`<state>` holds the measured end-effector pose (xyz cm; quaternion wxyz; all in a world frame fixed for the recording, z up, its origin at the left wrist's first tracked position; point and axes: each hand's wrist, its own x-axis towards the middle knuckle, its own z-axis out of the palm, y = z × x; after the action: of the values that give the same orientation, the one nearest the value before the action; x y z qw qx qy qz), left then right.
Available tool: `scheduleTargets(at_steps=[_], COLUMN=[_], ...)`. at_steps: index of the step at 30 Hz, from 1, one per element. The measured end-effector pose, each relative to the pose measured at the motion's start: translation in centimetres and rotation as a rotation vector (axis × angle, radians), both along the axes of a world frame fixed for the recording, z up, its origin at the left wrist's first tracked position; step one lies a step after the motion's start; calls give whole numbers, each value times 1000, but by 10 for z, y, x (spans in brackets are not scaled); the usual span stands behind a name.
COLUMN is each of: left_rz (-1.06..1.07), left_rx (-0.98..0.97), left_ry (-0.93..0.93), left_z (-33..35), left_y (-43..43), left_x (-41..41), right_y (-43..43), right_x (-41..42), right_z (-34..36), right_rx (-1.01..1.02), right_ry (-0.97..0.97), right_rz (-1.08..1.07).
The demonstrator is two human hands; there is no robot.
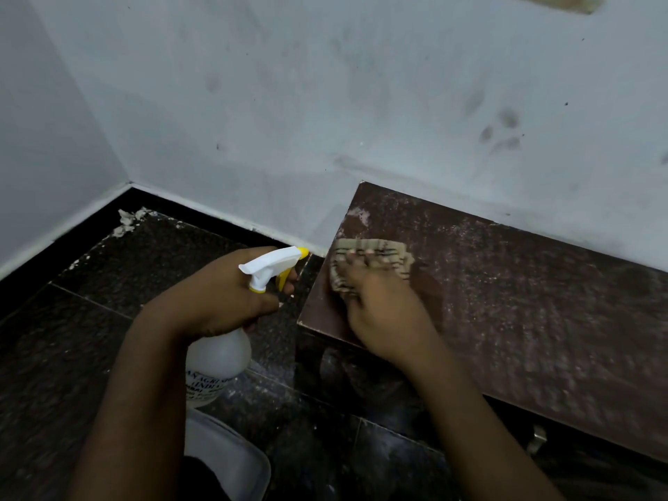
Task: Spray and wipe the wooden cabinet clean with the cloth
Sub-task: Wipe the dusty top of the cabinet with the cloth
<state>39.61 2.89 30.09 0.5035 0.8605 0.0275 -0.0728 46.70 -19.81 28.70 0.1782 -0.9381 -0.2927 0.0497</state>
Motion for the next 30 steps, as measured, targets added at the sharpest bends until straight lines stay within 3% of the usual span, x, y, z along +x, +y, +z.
scheduleTargets(at_steps=[5,9,12,16,20,25,30], left_rz=[67,90,85,126,138,-56,-59], left_rx=[23,57,129,152,156,268,304], left_ry=[-55,-99,-128,-148,-203,-115,-153], left_z=[-1,-3,-3,-10,-8,16,20], left_y=[-4,-3,-7,-9,-10,-11,-20], left_x=[7,12,15,16,30,66,93], right_y=[-25,-79,-65,-7,-24,-96,-99], right_x=[-55,-46,-5,7,-28,-20,33], right_z=[-4,4,7,-4,-10,-2,8], right_rx=[-6,-5,2,37,33,38,-14], right_ry=[36,87,42,67,101,166,136], right_rz=[295,122,23,94,253,39,-113])
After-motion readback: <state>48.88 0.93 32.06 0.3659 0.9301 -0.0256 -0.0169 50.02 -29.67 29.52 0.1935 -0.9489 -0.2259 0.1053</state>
